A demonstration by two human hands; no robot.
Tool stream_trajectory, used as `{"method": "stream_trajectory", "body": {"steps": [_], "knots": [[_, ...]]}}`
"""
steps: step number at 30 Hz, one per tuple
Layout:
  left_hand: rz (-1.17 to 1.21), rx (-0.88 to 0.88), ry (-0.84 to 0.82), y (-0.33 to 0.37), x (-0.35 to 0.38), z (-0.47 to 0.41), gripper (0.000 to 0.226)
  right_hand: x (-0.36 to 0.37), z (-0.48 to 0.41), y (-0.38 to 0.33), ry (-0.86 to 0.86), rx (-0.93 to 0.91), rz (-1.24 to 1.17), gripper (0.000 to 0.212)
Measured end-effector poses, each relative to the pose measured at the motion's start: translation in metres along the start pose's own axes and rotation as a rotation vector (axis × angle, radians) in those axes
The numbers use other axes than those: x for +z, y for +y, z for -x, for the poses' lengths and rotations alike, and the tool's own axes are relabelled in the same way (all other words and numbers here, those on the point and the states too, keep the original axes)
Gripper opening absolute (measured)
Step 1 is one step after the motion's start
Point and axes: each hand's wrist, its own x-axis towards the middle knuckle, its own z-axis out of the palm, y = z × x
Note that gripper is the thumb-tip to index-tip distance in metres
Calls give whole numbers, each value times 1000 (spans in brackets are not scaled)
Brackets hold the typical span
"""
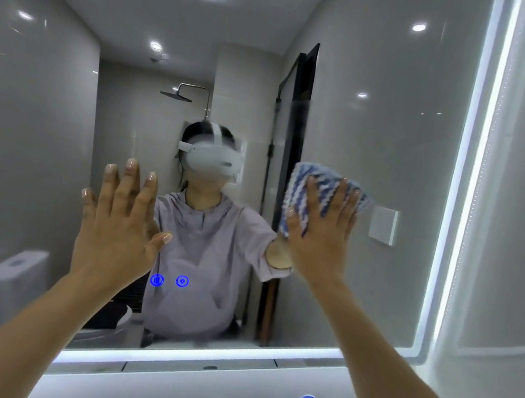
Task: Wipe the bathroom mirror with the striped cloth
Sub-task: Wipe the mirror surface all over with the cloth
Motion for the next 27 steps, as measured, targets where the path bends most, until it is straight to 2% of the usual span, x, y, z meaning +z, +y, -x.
{"method": "stream_trajectory", "body": {"steps": [5, 10, 11, 14, 16, 23, 27], "knots": [[23, -5, -7, 0, 0, 0, 89, 22, 55, -28, -39, -155, 39, 64], [38, 24, 28, -3, 4, -1, 91, 19, 50, -6, -51, -216, 69, 64], [31, 27, 27, -4, 5, -1, 91, 17, 44, 5, -48, -138, 70, 65], [34, 28, 30, -6, 7, -1, 93, 8, 23, 39, 8, 332, -142, 62], [50, 34, 39, -5, 7, -1, 93, 5, 14, 48, 19, 492, -191, 63], [36, 55, 52, -6, 10, 0, 93, 7, 14, 47, 20, 512, -187, 64], [17, 41, 17, -6, 10, -1, 95, 9, 19, 51, -9, 460, -180, 65]]}}
